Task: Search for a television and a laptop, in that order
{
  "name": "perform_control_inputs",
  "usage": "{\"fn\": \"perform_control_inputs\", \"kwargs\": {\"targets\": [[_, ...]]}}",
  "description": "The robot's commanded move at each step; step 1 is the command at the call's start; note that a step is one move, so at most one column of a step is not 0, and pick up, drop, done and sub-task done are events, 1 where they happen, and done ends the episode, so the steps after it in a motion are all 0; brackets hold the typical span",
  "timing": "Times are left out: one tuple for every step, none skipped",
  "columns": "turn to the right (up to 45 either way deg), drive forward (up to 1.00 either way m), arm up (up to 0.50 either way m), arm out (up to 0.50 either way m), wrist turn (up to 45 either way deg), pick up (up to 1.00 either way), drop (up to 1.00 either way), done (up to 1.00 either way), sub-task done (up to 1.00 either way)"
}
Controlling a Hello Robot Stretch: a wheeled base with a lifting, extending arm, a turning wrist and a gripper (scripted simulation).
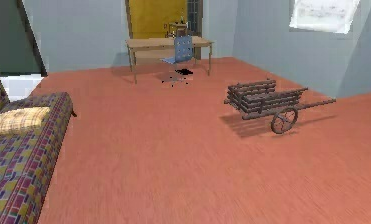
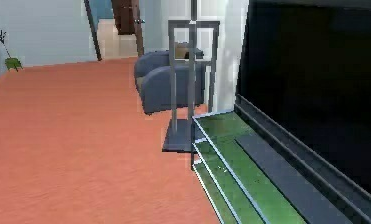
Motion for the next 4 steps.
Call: {"fn": "perform_control_inputs", "kwargs": {"targets": [[0.0,1.0,0.0,0.0,0.0,0.0,0.0,0.0,0.0],[0.0,1.0,0.0,0.0,0.0,0.0,0.0,0.0,0.0],[-3.0,0.0,0.0,0.0,0.0,0.0,0.0,0.0,0.0],[0.0,0.55,0.0,0.0,0.0,0.0,0.0,0.0,0.0]]}}
